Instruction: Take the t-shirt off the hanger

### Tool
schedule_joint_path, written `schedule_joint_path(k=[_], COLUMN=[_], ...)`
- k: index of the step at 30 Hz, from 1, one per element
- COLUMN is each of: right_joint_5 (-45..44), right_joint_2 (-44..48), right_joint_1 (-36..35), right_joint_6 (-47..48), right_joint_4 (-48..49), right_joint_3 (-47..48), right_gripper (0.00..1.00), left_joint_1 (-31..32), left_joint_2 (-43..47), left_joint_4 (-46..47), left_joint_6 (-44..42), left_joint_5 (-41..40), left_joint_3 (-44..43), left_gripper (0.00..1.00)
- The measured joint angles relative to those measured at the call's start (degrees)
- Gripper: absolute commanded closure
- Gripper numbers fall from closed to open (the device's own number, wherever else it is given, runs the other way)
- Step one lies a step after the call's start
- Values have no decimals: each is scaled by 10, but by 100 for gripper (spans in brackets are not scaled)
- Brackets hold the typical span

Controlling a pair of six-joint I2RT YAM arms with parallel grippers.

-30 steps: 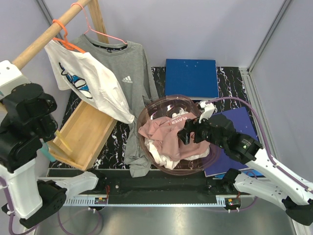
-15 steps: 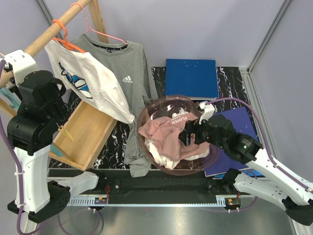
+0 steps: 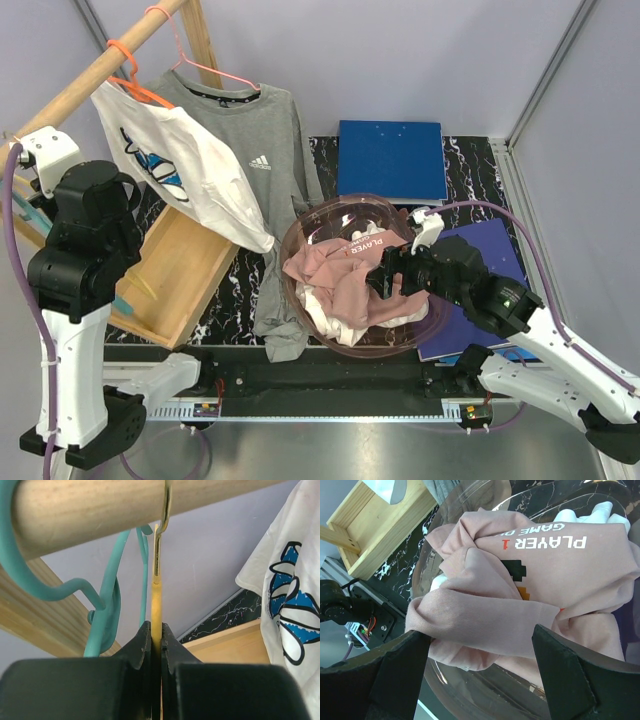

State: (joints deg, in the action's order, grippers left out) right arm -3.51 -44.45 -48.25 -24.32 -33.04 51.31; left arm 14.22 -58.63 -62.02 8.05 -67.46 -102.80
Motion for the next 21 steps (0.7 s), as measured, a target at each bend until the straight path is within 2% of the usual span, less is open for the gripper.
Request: schedule_joint_path(k=[2, 4, 5, 8, 11, 12, 21], right_joint_5=[0, 0, 1, 2, 2, 2, 10], right_joint_2=[2, 2, 2, 1, -1, -1, -1], right_joint_1=[0, 0, 0, 0, 0, 0, 0], right_joint_6=[0, 0, 0, -2, -2, -2, -7], right_joint_4=[1, 3, 3, 3, 7, 8, 19], right_joint_3=[0, -2, -3, -8, -9, -10, -21], right_gripper=[10, 10, 10, 10, 10, 10, 9], left_joint_1=[0, 0, 0, 0, 0, 0, 0], left_joint_2=[8, 18, 21, 34, 43, 43, 18], left_joint_4=[-10, -17, -20, -26, -30, -35, -118], left_joint_6=[11, 17, 19, 26, 31, 32, 61], left_joint_5=[1, 3, 4, 8, 20, 27, 103], left_joint_3=[6, 13, 14, 14, 11, 7, -79], left_gripper=[99, 88, 72, 57, 50, 42, 35])
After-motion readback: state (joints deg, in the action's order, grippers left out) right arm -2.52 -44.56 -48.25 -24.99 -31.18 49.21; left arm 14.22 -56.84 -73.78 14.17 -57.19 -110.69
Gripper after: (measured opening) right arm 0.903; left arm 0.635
